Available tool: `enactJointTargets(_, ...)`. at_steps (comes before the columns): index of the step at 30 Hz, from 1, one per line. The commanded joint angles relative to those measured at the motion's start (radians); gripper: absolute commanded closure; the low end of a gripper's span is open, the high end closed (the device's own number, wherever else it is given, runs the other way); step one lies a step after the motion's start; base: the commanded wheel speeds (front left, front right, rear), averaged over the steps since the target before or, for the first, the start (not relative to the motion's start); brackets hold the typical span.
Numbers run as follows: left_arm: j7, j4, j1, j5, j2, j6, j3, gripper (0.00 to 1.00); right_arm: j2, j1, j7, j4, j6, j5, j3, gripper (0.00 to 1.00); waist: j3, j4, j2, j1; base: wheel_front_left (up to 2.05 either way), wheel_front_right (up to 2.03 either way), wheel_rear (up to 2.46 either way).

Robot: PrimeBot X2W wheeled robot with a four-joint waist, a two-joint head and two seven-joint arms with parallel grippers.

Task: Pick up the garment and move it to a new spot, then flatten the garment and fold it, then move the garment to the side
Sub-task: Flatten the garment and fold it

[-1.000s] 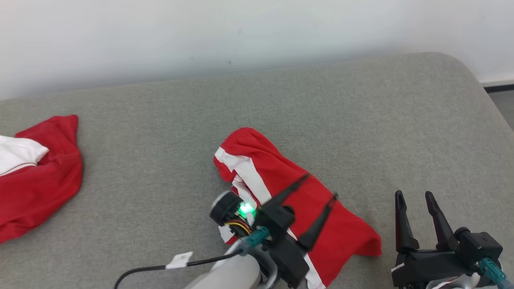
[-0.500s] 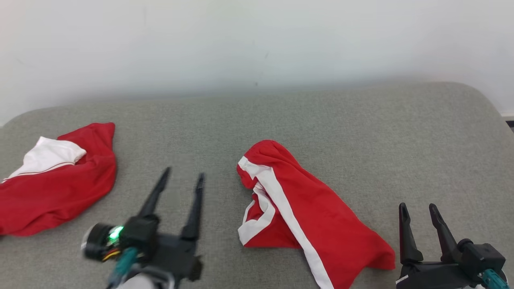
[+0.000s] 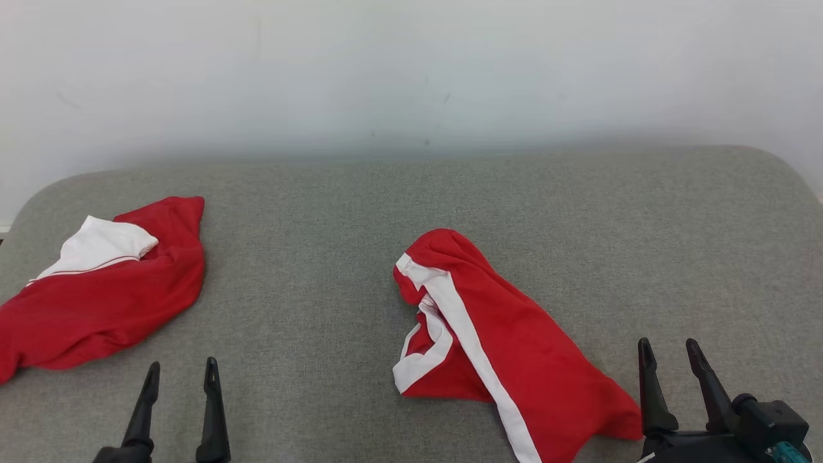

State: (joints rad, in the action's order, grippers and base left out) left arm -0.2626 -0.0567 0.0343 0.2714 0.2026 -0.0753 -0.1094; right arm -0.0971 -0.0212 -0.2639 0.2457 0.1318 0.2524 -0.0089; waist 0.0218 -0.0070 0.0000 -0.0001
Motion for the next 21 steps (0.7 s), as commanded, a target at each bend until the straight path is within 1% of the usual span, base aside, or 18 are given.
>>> enactJointTargets(1, -0.003, -0.003, 0.004, -0.016, -0.008, 0.008, 0.006, 0.0, -0.003, 0.0, -0.001, -0.001, -0.002, -0.001, 0.001, 0.0, 0.002, 0.002, 0.0, 0.0001, 0.0, 0.0, 0.0)
enactJointTargets(4, -0.003, -0.014, -0.012, -0.036, -0.033, 0.041, 0.02, 0.0, -0.006, -0.007, -0.001, -0.003, -0.002, -0.001, 0.005, 0.0, 0.01, 0.002, 0.0, 0.0001, 0.0, 0.0, 0.0)
enactJointTargets(8, -0.003, -0.03, -0.083, -0.066, -0.048, 0.09, 0.026, 0.0, -0.01, -0.025, -0.001, -0.009, -0.002, 0.005, 0.018, 0.0, 0.034, -0.01, 0.0, 0.0001, 0.0, 0.0, 0.0)
enactJointTargets(11, -0.003, -0.06, -0.183, -0.075, -0.033, 0.142, 0.017, 0.0, -0.015, -0.042, -0.001, -0.009, -0.002, 0.013, 0.027, 0.0, 0.059, -0.032, 0.0, 0.0001, 0.0, 0.0, 0.0)
enactJointTargets(13, -0.003, -0.105, -0.259, -0.05, -0.016, 0.174, -0.001, 0.0, -0.014, -0.053, -0.001, -0.006, -0.002, 0.017, 0.03, 0.0, 0.077, -0.054, 0.0, 0.0001, 0.0, 0.0, 0.0)
enactJointTargets(15, 0.015, -0.148, -0.347, -0.019, 0.017, 0.197, -0.04, 0.0, -0.01, -0.068, -0.001, -0.006, -0.002, 0.024, 0.032, 0.0, 0.097, -0.081, 0.0, 0.0001, 0.0, 0.0, 0.0)
enactJointTargets(17, 0.046, -0.181, -0.43, 0.016, 0.062, 0.205, -0.08, 0.0, -0.004, -0.08, -0.001, -0.005, -0.002, 0.027, 0.034, 0.0, 0.116, -0.113, 0.0, 0.0001, 0.0, 0.0, 0.0)
enactJointTargets(19, 0.088, -0.189, -0.501, 0.088, 0.109, 0.207, -0.169, 0.0, 0.004, -0.088, -0.001, -0.003, -0.002, 0.033, 0.033, 0.0, 0.132, -0.145, 0.0, 0.0001, 0.0, 0.0, 0.0)
enactJointTargets(21, 0.148, -0.186, -0.564, 0.183, 0.182, 0.205, -0.266, 0.0, 0.01, -0.098, -0.001, -0.001, -0.002, 0.037, 0.032, 0.0, 0.148, -0.176, 0.0, 0.0001, 0.0, 0.0, 0.0)
